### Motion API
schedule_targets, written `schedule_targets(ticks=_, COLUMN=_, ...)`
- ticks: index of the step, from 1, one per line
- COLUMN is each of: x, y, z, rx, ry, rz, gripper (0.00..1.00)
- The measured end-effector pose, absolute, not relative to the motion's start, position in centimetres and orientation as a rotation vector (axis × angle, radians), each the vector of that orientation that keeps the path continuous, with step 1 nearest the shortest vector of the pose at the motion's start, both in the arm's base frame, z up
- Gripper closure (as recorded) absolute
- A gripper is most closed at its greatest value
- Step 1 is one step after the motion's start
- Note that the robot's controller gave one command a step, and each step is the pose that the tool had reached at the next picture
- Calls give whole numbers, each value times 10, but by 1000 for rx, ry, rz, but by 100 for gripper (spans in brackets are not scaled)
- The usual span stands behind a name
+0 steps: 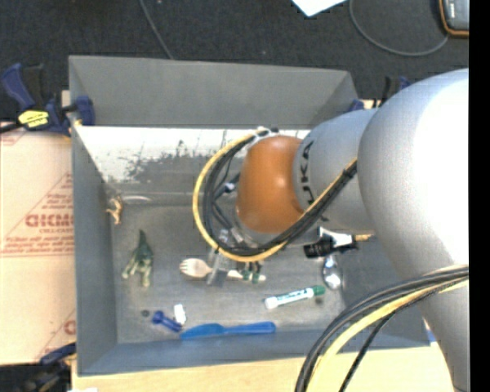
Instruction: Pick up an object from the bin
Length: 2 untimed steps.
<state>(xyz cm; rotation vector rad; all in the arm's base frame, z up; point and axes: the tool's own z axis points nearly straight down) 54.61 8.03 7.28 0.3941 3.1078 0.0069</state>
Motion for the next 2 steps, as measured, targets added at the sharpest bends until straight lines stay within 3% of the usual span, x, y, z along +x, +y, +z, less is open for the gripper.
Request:
schedule_targets(ticks=1, x=546, y=80, z=73, rx=394, ry=3108, rz=7, gripper=100)
schedule_targets(ticks=2, x=543, y=80, z=99, rx=396, ry=3119, rz=3, gripper=100)
